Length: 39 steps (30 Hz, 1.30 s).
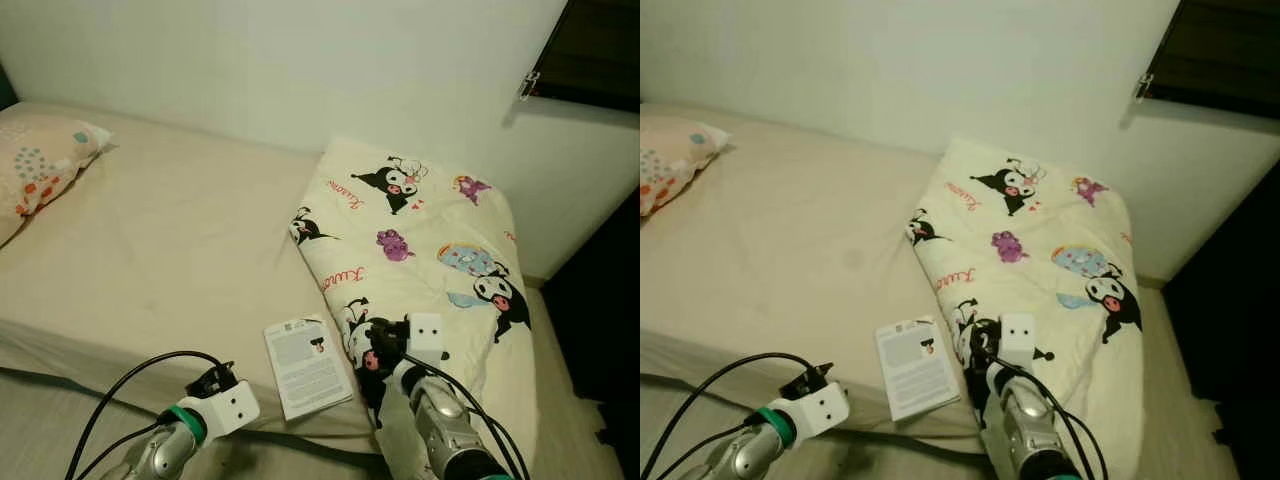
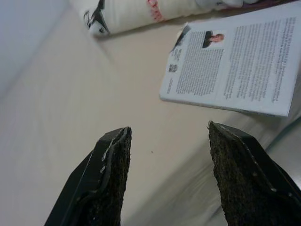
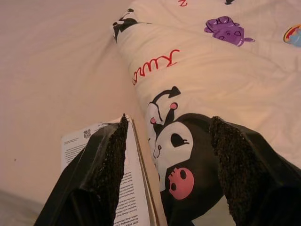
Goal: Clean up the room
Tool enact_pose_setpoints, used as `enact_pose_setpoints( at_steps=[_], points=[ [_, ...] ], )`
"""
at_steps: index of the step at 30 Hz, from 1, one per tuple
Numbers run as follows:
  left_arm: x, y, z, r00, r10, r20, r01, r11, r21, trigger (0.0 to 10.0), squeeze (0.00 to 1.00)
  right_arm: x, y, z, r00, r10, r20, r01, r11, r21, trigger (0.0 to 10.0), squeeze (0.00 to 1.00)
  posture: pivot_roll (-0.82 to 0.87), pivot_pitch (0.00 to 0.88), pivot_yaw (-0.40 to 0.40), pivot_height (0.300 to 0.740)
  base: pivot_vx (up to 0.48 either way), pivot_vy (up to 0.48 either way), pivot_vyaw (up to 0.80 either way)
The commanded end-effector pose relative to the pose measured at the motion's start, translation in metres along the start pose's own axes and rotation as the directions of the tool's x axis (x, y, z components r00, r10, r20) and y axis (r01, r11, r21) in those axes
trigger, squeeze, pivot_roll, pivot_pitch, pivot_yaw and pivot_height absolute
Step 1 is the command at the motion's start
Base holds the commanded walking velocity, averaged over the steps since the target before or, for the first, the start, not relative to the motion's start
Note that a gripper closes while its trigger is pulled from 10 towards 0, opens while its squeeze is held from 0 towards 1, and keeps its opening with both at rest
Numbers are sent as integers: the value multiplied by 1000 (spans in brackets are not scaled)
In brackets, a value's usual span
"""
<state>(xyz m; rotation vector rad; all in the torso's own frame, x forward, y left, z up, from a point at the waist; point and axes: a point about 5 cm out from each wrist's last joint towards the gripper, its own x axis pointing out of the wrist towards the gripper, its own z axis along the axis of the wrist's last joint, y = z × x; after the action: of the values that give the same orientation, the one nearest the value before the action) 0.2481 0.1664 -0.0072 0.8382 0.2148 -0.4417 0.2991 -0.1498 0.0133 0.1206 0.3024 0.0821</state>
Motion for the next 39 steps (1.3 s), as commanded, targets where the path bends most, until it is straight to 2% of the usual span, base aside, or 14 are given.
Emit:
enact_pose_setpoints(
  at_steps=[1,2,4,5,6,8,9,28,36,39],
  points=[
    [2,4,-2,999,39,-32,-42,995,-90,10000,0,-3,-7,-6,999,-24,-28,24,1000,7,10000,0,81,12,-20,686,0,0,-756],
    [2,4,-2,999,39,-32,-42,995,-90,10000,0,-3,-7,-6,999,-24,-28,24,1000,7,10000,0,81,12,-20,686,0,0,-756],
    [5,8,-3,994,78,-73,-91,976,-197,10000,0,-3,-7,-6,999,-25,-30,25,1000,15,10000,0,81,13,-22,686,0,0,-750],
    [7,10,-3,991,96,-96,-119,953,-278,10000,0,-3,-7,-6,999,-24,-31,25,1000,15,10000,0,82,13,-22,686,0,0,-744],
    [7,10,-3,991,96,-96,-119,953,-278,10000,0,-3,-7,-6,999,-24,-31,25,1000,15,10000,0,82,13,-22,686,0,0,-744],
    [10,13,-1,987,108,-117,-145,915,-377,10000,0,-3,-6,-6,999,-22,-32,22,1000,14,10000,0,83,12,-23,686,0,0,-747],
    [10,13,0,987,110,-119,-149,905,-399,10000,0,-3,-5,-6,999,-21,-33,22,1000,14,10000,0,83,12,-23,686,0,0,-750],
    [12,12,0,989,90,-120,-132,903,-408,10000,0,-3,-6,-6,999,-24,-37,24,1000,15,10000,0,75,12,-19,686,0,0,-750],
    [10,10,-1,990,83,-116,-120,922,-368,10000,0,-3,-7,-7,999,-24,-36,24,1000,1,10000,0,76,15,-18,686,0,0,-732],
    [10,9,-2,990,80,-114,-115,928,-353,10000,0,-3,-6,-7,999,-19,-35,19,1000,-4,10000,0,76,15,-18,686,0,0,0]
  ],
)
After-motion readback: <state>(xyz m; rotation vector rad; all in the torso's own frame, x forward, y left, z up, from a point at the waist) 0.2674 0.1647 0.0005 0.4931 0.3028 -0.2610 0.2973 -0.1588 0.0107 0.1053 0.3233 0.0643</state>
